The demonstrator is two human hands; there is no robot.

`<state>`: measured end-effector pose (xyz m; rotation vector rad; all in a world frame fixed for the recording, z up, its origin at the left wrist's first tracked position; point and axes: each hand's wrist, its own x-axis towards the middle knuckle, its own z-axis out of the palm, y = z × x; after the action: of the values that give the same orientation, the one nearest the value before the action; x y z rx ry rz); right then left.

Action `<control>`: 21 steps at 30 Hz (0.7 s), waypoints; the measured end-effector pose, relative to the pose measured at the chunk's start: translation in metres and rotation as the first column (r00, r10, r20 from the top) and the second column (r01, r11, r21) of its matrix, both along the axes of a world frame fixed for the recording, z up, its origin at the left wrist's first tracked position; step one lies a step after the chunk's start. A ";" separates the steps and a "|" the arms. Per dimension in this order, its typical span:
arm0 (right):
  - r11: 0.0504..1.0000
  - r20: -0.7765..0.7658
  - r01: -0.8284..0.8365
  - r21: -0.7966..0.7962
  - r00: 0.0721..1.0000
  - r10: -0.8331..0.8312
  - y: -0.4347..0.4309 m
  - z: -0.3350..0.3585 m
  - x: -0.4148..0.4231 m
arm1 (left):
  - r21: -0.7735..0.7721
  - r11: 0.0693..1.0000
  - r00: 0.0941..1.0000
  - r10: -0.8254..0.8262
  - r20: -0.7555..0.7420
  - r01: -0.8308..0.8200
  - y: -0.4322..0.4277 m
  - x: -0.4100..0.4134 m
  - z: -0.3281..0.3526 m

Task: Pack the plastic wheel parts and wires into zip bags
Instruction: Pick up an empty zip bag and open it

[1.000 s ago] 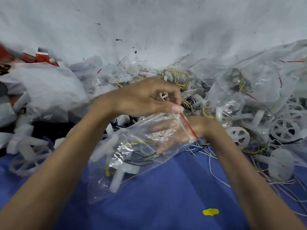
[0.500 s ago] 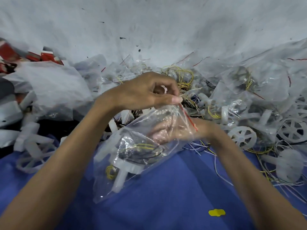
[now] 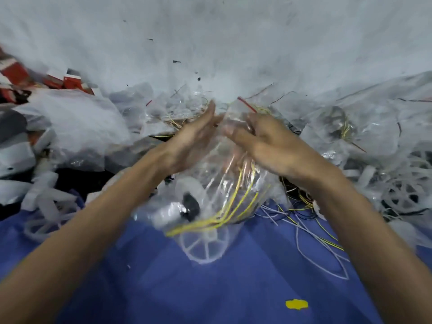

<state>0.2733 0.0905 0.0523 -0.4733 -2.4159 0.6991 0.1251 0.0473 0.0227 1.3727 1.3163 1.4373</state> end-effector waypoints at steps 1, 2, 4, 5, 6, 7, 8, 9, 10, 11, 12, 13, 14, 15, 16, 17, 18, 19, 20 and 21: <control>0.994 -0.026 0.052 -0.101 0.998 -0.055 0.006 0.001 -0.002 | -0.073 0.996 0.999 0.047 0.022 -0.045 -0.004 -0.008 -0.009; 0.974 -0.035 0.080 -0.212 0.995 -0.090 0.012 0.002 -0.002 | -0.142 0.990 0.992 0.028 0.121 -0.010 -0.008 -0.015 -0.018; 0.877 -0.065 0.067 -0.476 0.992 -0.111 0.022 -0.002 -0.003 | -0.257 0.940 0.917 -0.114 0.383 0.224 -0.022 -0.026 -0.032; 0.796 -0.086 0.039 -0.604 0.990 -0.113 0.025 -0.003 -0.002 | -0.283 0.914 0.893 -0.153 0.423 0.290 -0.027 -0.034 -0.038; 0.711 -0.104 -0.004 -0.704 0.990 -0.098 0.026 -0.004 0.000 | -0.290 0.906 0.902 -0.183 0.390 0.309 -0.030 -0.044 -0.044; 0.641 -0.122 -0.049 -0.766 0.990 -0.069 0.026 -0.007 0.001 | -0.295 0.902 0.927 -0.227 0.298 0.316 -0.033 -0.052 -0.046; 0.584 -0.141 -0.091 -0.807 0.989 -0.042 0.027 -0.009 0.002 | -0.314 0.893 0.944 -0.278 0.177 0.322 -0.034 -0.056 -0.047; 0.548 -0.159 -0.118 -0.828 0.987 -0.028 0.029 -0.013 0.003 | -0.357 0.881 0.948 -0.315 0.050 0.311 -0.036 -0.054 -0.045; 0.520 -0.165 -0.124 -0.845 0.986 -0.033 0.030 -0.016 0.004 | -0.406 0.867 0.936 -0.346 -0.069 0.290 -0.036 -0.050 -0.045; 0.512 -0.172 -0.122 -0.850 0.984 -0.051 0.032 -0.021 0.006 | -0.457 0.850 0.913 -0.373 -0.169 0.262 -0.036 -0.045 -0.045; 0.508 -0.187 -0.129 -0.852 0.980 -0.064 0.035 -0.027 0.008 | -0.491 0.841 0.891 -0.382 -0.244 0.226 -0.032 -0.041 -0.047; 0.498 -0.215 -0.163 -0.852 0.975 -0.048 0.040 -0.032 0.011 | -0.512 0.834 0.883 -0.385 -0.270 0.207 -0.028 -0.036 -0.050; 0.487 -0.230 -0.197 -0.851 0.973 -0.010 0.044 -0.037 0.015 | -0.529 0.820 0.883 -0.398 -0.251 0.219 -0.026 -0.033 -0.052; 0.508 -0.221 -0.213 -0.835 0.974 0.045 0.051 -0.042 0.020 | -0.544 0.804 0.888 -0.408 -0.214 0.238 -0.025 -0.031 -0.053; 0.553 -0.177 -0.207 -0.807 0.978 0.109 0.055 -0.045 0.025 | -0.552 0.795 0.887 -0.417 -0.198 0.251 -0.024 -0.031 -0.054; 0.620 -0.103 -0.191 -0.761 0.979 0.174 0.059 -0.047 0.031 | -0.564 0.791 0.886 -0.415 -0.207 0.238 -0.024 -0.033 -0.053; 0.687 -0.011 -0.162 -0.709 0.976 0.219 0.061 -0.047 0.037 | -0.566 0.793 0.886 -0.409 -0.218 0.226 -0.025 -0.033 -0.051; 0.744 0.069 -0.133 -0.655 0.970 0.234 0.063 -0.049 0.042 | -0.573 0.790 0.882 -0.410 -0.232 0.217 -0.027 -0.033 -0.050; 0.772 0.116 -0.112 -0.625 0.965 0.234 0.066 -0.050 0.046 | -0.580 0.784 0.883 -0.414 -0.222 0.222 -0.027 -0.035 -0.050; 0.779 0.140 -0.097 -0.620 0.963 0.232 0.069 -0.053 0.049 | -0.591 0.776 0.889 -0.410 -0.205 0.221 -0.029 -0.036 -0.050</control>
<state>0.3221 0.1594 -0.0004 -0.6120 -2.3994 1.6076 0.0893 0.0182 -0.0269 1.3693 1.4624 0.5337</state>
